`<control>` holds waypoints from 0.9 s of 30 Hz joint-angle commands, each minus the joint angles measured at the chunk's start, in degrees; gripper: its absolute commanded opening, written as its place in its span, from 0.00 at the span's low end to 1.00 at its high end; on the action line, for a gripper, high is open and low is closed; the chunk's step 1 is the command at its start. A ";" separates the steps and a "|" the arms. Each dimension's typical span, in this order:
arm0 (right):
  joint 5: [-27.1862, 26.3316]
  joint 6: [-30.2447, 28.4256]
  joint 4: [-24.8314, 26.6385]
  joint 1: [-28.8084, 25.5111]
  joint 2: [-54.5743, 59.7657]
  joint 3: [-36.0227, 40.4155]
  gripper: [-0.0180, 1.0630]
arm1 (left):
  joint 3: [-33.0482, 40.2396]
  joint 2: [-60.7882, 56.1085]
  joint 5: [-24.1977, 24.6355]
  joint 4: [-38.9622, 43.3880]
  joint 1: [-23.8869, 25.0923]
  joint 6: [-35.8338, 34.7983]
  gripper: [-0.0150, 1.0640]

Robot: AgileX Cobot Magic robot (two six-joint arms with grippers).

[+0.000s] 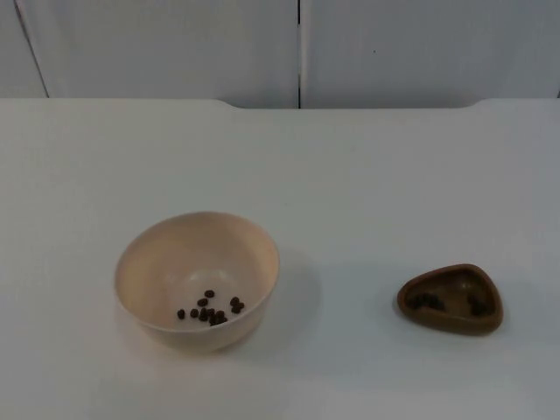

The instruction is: Pick up the bowl with the left hand and pour the coffee beans from the cup into the bowl with the right hand.

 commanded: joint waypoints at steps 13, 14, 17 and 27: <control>10.36 3.42 -4.53 -0.11 -5.98 0.08 0.67 | 0.30 -0.22 0.11 -0.28 0.15 0.00 0.61; 11.06 3.73 -4.41 -0.11 -5.98 0.08 0.67 | 0.30 -0.22 0.11 -0.28 0.15 0.00 0.61; 12.61 4.71 -4.40 -0.11 -5.98 0.18 0.67 | 0.30 -0.22 0.11 -0.14 0.15 0.00 0.61; 14.05 9.41 -9.58 -0.11 -5.98 5.25 0.67 | 0.30 -0.22 0.11 -0.03 0.15 0.00 0.61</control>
